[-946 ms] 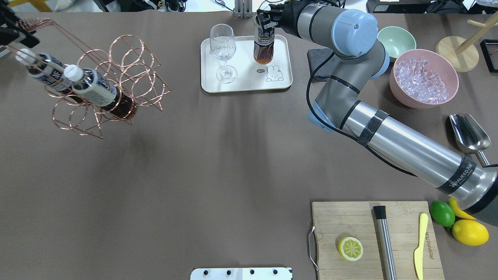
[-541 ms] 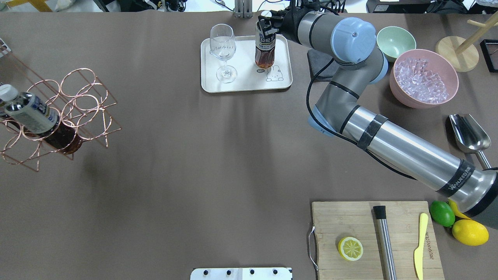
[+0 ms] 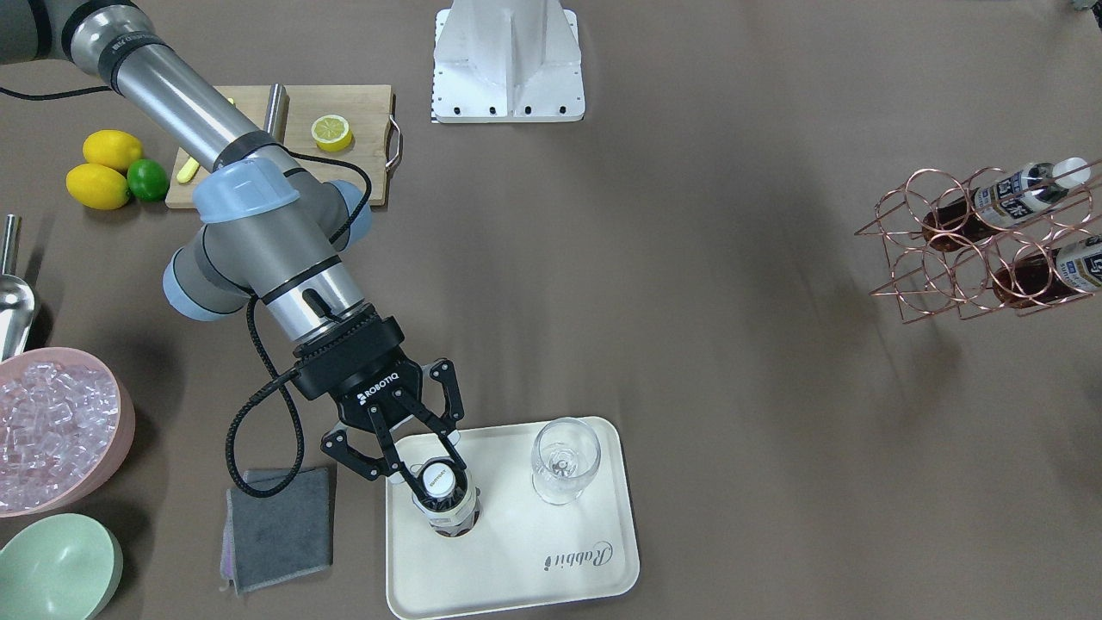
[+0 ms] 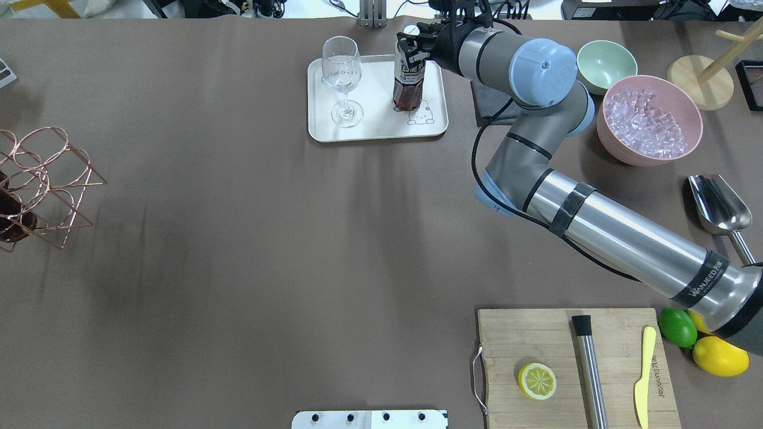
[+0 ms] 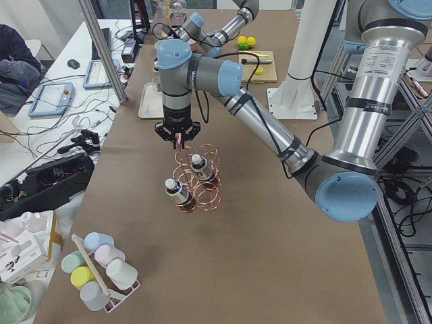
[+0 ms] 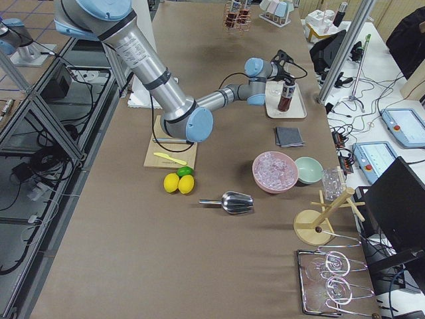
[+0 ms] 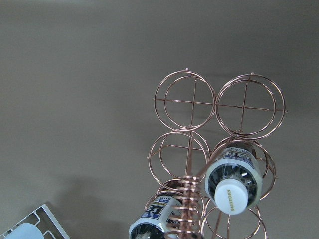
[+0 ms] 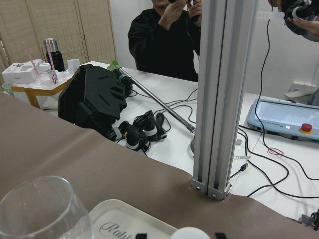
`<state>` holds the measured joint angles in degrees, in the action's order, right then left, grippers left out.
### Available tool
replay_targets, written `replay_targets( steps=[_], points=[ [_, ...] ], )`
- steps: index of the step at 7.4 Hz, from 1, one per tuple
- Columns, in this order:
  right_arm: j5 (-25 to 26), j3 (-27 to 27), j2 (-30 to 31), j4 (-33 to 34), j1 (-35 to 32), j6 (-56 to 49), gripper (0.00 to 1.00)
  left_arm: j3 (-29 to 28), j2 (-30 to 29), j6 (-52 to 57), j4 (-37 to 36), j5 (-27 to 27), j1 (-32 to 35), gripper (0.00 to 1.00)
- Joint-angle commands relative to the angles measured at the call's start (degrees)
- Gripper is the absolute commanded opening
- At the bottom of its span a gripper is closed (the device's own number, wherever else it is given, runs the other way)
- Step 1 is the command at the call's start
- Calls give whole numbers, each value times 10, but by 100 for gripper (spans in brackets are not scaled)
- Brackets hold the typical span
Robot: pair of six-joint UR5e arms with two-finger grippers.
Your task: Take tea from basket to plate
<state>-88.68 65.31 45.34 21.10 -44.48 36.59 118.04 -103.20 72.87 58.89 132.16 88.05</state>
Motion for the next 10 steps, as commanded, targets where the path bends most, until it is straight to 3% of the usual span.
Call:
replay_targets(
  steps=[1, 5, 7, 9, 10],
  points=[
    [0, 2, 0, 0, 0, 6, 100, -81, -4, 25, 51, -1, 7, 0],
    [2, 40, 8, 1, -3, 9, 100, -201, -17, 117, 142, 3, 28, 0],
    [-46, 142, 67, 64, -38, 8, 100, -259, -38, 134, 180, 2, 29, 0],
    [-67, 254, 146, 131, -59, 10, 100, -278, -51, 137, 198, -1, 31, 0],
    [-72, 276, 176, 143, -68, 10, 100, -283, -51, 136, 206, -1, 31, 0]
  ],
)
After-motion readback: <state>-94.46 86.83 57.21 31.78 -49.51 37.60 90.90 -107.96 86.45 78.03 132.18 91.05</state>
